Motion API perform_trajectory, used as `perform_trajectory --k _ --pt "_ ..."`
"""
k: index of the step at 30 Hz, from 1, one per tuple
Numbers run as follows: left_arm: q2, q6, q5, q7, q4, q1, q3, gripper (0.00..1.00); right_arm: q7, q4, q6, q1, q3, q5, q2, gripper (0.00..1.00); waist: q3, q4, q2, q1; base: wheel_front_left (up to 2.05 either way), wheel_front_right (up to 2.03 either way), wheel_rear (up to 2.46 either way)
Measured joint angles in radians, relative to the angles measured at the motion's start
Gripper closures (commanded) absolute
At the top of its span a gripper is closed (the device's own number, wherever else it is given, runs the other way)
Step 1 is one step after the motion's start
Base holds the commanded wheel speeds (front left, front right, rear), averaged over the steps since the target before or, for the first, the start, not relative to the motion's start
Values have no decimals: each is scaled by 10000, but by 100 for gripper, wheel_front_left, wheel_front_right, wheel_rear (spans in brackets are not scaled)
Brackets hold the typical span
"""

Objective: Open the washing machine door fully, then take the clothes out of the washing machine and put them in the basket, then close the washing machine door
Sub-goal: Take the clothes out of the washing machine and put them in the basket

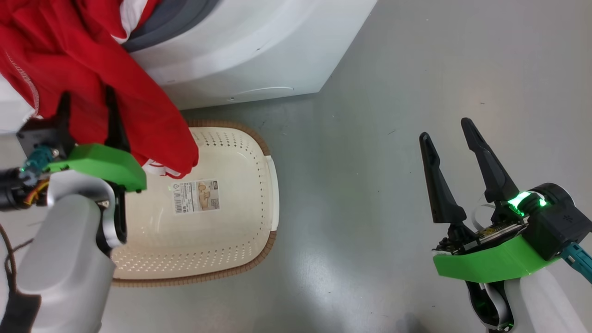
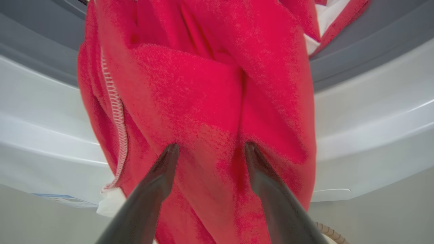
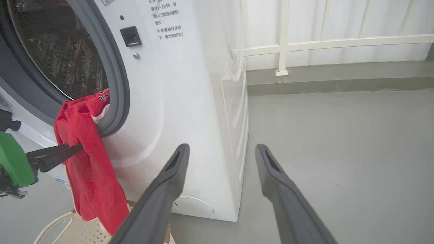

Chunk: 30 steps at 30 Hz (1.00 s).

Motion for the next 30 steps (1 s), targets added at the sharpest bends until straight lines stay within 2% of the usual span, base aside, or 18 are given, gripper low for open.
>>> perform_trajectory --k 10,11,13,14,21,30 --pt "-19 -355 0 -282 1127 -736 56 0 0 6 0 -95 -10 -6 0 0 12 -4 0 0 0 0 0" --pt "-19 -355 0 -282 1127 -736 56 13 0 6 0 -95 -10 -6 0 0 12 -4 0 0 0 0 0" --pt "-23 -466 2 -291 1352 -852 69 96 0 6 0 -95 -8 -6 0 0 16 -10 0 0 0 0 0" --pt "-21 -560 2 -291 1419 -895 86 100 0 8 0 -96 -6 -6 0 0 16 -13 0 0 0 0 0" --pt "-161 -796 81 -303 1300 -1041 274 100 0 8 0 -96 -25 -6 -2 0 -15 26 0 0 0 0 0" --pt "-374 -1001 366 -303 -274 -275 594 100 0 6 0 -94 -58 -6 -2 0 -68 194 0 0 0 0 0"
